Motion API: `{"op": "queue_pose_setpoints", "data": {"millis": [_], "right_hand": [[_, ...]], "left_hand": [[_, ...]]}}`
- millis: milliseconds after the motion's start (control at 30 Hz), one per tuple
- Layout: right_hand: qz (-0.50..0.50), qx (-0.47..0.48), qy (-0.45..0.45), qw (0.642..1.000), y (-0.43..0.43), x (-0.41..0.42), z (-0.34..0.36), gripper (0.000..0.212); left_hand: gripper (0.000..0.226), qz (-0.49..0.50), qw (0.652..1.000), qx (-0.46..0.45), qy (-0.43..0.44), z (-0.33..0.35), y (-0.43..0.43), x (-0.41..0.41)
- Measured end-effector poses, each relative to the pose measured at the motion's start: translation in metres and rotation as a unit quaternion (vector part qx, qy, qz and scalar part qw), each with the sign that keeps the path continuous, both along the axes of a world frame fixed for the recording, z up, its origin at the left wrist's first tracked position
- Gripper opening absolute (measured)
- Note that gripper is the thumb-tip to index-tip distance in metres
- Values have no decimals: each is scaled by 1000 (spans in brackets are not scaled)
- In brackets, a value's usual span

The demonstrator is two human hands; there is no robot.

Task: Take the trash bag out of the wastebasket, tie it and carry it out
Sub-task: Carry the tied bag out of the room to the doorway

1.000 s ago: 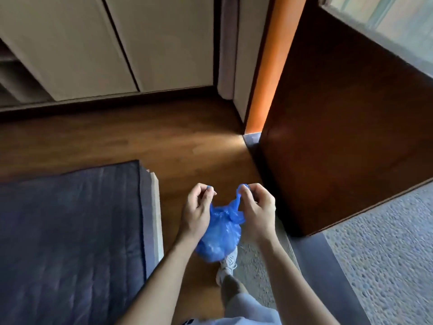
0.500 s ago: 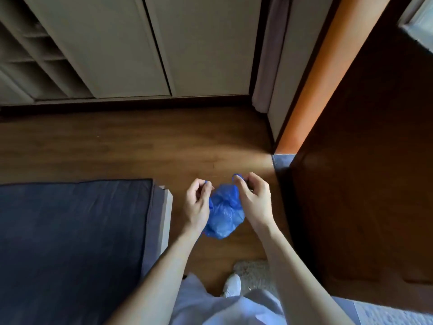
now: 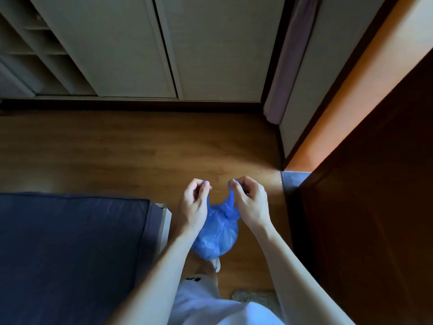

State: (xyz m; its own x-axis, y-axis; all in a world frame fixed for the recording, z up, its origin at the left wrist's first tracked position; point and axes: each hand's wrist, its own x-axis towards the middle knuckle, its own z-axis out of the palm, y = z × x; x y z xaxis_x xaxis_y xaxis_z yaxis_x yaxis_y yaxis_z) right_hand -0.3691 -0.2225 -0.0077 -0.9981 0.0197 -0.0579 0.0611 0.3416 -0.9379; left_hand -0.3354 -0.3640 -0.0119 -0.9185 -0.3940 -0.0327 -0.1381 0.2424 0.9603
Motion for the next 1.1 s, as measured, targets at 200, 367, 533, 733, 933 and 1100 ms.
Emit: {"op": "queue_pose_setpoints", "data": {"millis": [200,367,533,733,933,1100], "right_hand": [[7,18,-9,1000,-43,-109,7,27],[0,2,7,1000,-82,-210,21,29],[4,-17,24,1000,-122,-278,26,34],[41,-24,18,999,-174,-350,23,33],[115,-25,-3,993,-238,-435,7,30],[188,1,-27,982,-306,-530,2,28]], "left_hand": [[26,13,999,34,22,-6,-43,-109],[25,9,998,49,41,1,-83,-205],[28,28,996,68,51,5,-122,-278],[30,80,991,94,57,1,-166,-338],[21,157,983,80,41,-8,-225,-404],[33,216,973,84,16,-8,-280,-470]]}}
